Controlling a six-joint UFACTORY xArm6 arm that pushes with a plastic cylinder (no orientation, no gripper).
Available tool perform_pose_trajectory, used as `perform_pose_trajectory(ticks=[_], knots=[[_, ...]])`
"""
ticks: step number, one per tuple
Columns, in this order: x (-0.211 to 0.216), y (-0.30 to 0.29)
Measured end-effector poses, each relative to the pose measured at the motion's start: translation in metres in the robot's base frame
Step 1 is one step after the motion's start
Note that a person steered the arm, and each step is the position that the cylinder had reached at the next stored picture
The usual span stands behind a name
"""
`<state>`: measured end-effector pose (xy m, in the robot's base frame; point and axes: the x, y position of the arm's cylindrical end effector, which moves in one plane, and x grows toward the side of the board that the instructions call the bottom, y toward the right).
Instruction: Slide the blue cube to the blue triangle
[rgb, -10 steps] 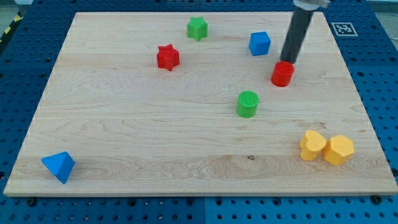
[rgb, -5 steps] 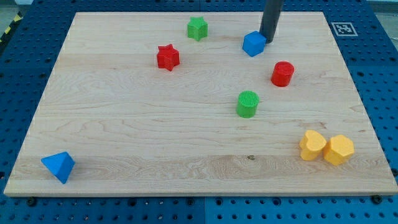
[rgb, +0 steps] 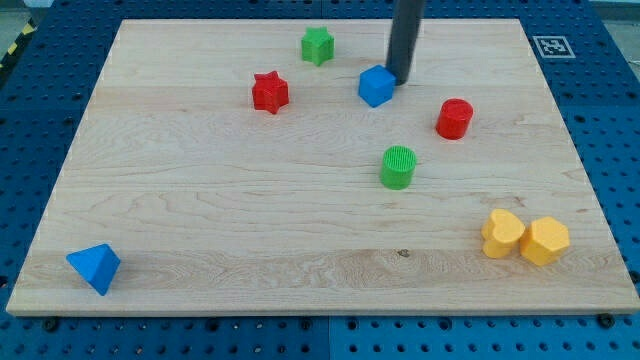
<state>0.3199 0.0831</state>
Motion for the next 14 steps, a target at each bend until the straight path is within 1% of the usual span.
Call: perform_pose_trajectory(ticks=[2, 5, 7, 9, 11, 13, 14], knots=[[0.040, -0.030], [0.088, -0.104], [0.100, -0.171], [0.132, -0.215], [0.141, -0.270], [0.191, -0.281], [0.206, -0.285]])
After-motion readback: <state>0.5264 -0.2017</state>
